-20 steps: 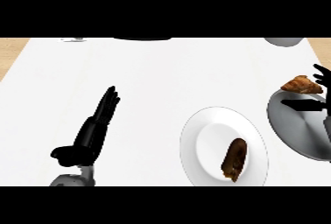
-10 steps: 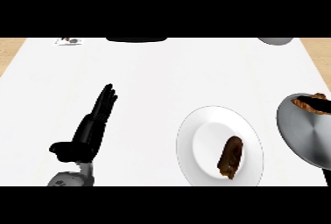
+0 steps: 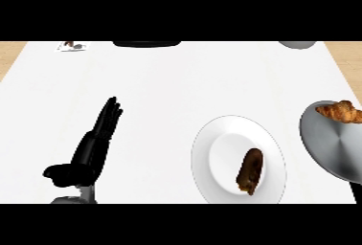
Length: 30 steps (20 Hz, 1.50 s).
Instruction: Pick the croissant from the plate and place it in the pan
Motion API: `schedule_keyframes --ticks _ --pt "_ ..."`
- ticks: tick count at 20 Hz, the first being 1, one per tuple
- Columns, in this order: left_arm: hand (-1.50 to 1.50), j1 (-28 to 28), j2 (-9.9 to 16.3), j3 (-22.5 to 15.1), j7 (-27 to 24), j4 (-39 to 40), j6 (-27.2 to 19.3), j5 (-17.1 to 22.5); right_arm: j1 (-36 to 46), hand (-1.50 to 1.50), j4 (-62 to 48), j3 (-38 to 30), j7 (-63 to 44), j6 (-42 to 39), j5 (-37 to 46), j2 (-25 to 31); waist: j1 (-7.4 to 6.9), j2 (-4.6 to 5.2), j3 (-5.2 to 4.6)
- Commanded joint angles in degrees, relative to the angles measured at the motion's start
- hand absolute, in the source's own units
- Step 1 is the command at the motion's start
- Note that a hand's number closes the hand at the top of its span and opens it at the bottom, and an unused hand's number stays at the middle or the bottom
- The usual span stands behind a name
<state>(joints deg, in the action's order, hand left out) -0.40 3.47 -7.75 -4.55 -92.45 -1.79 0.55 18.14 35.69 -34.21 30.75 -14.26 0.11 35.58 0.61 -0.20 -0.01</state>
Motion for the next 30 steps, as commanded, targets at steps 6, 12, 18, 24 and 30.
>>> schedule_keyframes --ticks 6,12,18,24,30 --pt "0.00 -1.12 -1.50 -0.66 1.33 -0.20 -1.00 -1.86 -16.94 -1.50 17.56 -0.02 1.95 -7.70 -5.53 -3.01 -0.16 0.07 -0.02" --pt "0.00 1.80 -1.23 -0.60 -0.61 -1.38 0.25 -2.34 -22.61 -1.50 23.35 0.65 2.89 -6.01 -4.30 -5.04 -0.44 0.13 -0.01" --pt "0.00 -1.67 -2.51 0.86 -2.72 4.27 0.66 -2.34 -25.83 -1.50 26.74 -0.10 1.99 -7.19 -4.32 -5.31 -0.36 0.16 0.00" --pt "0.00 -1.38 -2.38 2.09 -3.00 4.92 0.91 -1.92 -29.14 -1.50 33.28 -0.96 -2.70 -6.05 -3.98 -5.49 -0.25 0.14 -0.03" --pt "0.00 -1.13 -1.67 1.95 -2.56 3.86 1.92 -1.99 -28.19 -1.50 29.06 -1.45 4.39 -3.23 0.35 -6.33 -0.46 0.18 0.01"
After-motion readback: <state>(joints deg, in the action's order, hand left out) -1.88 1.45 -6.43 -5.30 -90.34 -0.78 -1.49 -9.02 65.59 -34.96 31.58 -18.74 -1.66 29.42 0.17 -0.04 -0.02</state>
